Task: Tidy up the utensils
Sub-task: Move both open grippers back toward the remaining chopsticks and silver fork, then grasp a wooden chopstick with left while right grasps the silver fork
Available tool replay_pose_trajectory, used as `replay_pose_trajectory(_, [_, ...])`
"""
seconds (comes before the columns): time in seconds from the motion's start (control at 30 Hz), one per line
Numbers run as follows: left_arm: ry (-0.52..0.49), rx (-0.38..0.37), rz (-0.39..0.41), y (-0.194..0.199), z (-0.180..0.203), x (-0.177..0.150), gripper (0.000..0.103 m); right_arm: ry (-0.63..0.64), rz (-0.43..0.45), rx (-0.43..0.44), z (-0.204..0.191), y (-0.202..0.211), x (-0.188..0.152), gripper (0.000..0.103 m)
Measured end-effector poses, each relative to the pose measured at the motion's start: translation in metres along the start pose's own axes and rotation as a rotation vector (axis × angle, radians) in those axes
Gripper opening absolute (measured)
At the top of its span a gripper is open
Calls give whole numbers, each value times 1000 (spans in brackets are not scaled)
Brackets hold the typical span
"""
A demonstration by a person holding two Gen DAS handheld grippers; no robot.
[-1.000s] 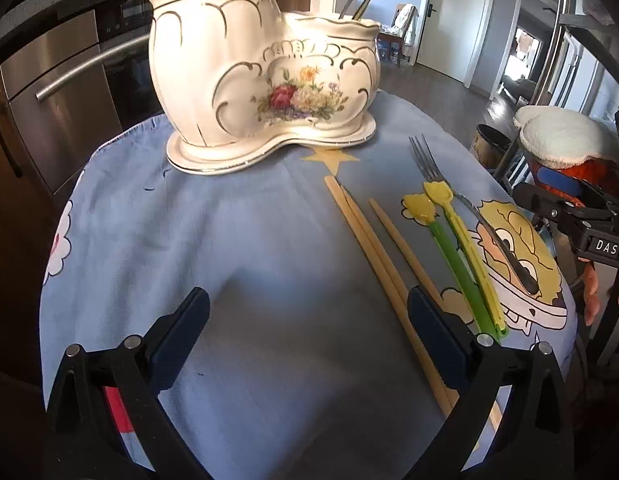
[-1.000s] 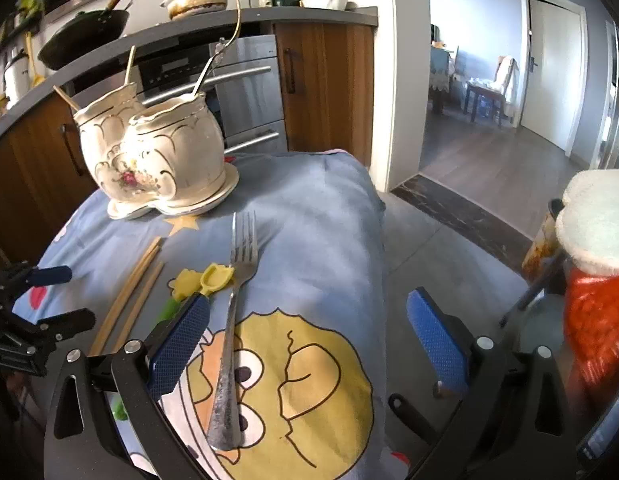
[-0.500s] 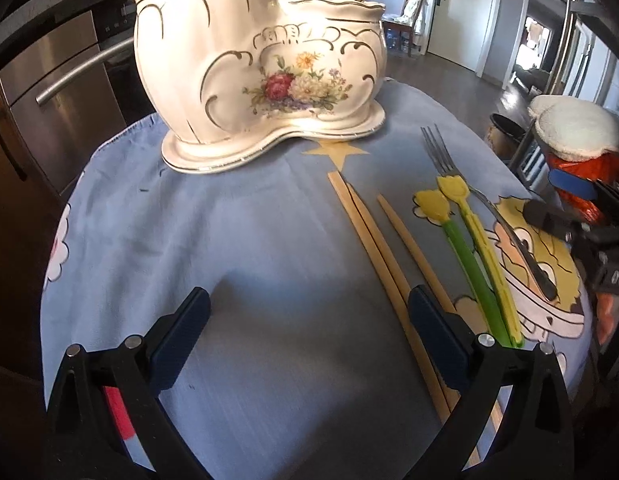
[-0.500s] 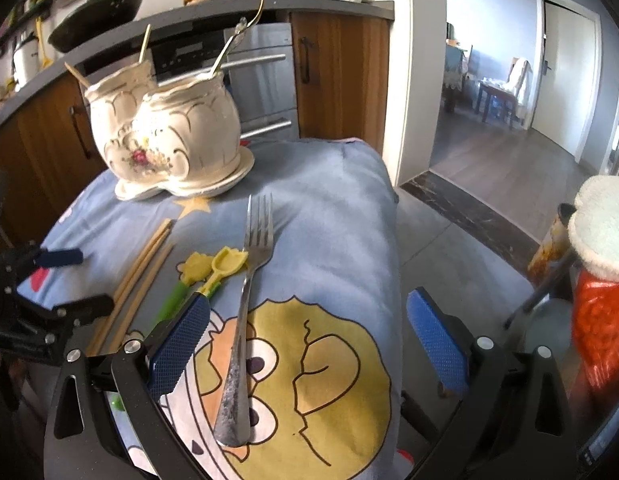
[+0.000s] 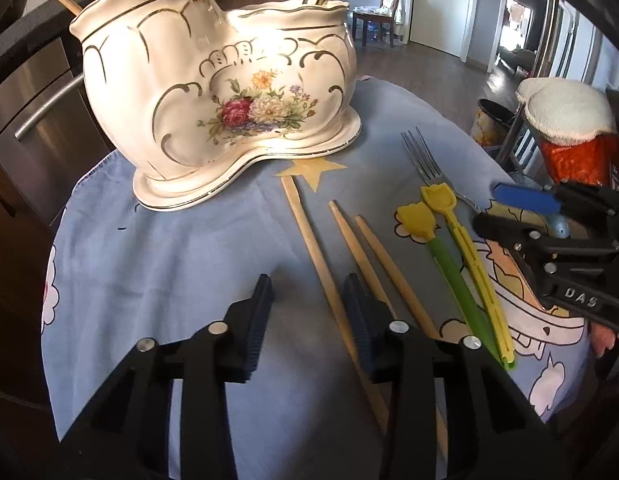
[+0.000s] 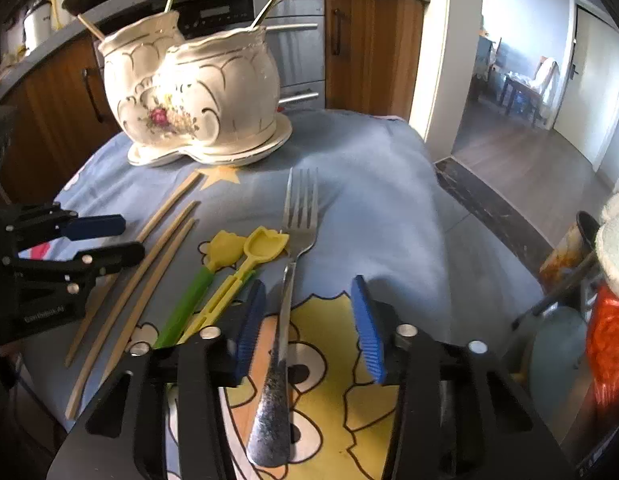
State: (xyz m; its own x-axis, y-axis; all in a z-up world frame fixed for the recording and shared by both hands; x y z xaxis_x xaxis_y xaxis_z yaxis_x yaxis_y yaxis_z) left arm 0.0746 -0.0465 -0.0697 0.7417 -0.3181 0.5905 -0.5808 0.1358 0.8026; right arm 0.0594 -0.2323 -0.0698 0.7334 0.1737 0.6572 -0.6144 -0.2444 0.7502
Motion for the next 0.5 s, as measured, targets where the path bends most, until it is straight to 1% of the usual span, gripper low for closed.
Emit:
replay_pose_trajectory(0.07, [1, -7, 0, -1, -1, 1, 30, 0, 2, 2, -1, -1, 1, 37])
replay_pose_trajectory(0.1, [-1, -9, 0, -1, -2, 2, 29, -2, 2, 7, -1, -2, 1, 33])
replay_pose_trajectory(0.17, [-5, -18, -2, -3, -4, 6, 21, -11, 2, 17, 0, -2, 2, 25])
replay_pose_trajectory(0.2, [-9, -21, -5, -4, -6, 7, 20, -12, 1, 29, 0, -2, 2, 20])
replay_pose_trajectory(0.23, [-14, -23, -7, -4, -8, 9, 16, -12, 1, 38, 0, -3, 2, 14])
replay_pose_trajectory(0.27, [-22, -25, -12, -4, -9, 11, 10, -10, 2, 44, 0, -3, 3, 12])
replay_pose_trajectory(0.3, [-27, -25, -15, -5, -10, 12, 10, -10, 2, 44, -1, -2, 3, 8])
replay_pose_trajectory(0.43, [-60, -45, -41, -3, -18, 12, 6, -16, 2, 48, 1, -1, 2, 6])
replay_pose_trajectory(0.5, [-73, -54, -51, 0, -22, 8, 6, -11, -2, 47, 2, 2, 2, 6])
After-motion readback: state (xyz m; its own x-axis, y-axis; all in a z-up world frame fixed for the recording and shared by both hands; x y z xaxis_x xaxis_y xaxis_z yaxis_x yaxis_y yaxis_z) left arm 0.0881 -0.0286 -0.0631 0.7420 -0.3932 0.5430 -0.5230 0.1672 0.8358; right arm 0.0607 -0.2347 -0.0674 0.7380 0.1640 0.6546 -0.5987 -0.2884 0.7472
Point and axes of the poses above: each gripper's, at about its wrist camera, not at the fingertips, and y roughly against the way its jaws point, z to its right, x to its top, the point moved 2 cm from there along -y, roughly the way its jaws point, and after that the axes turned 3 degrees about x, right-handed, at the moved point
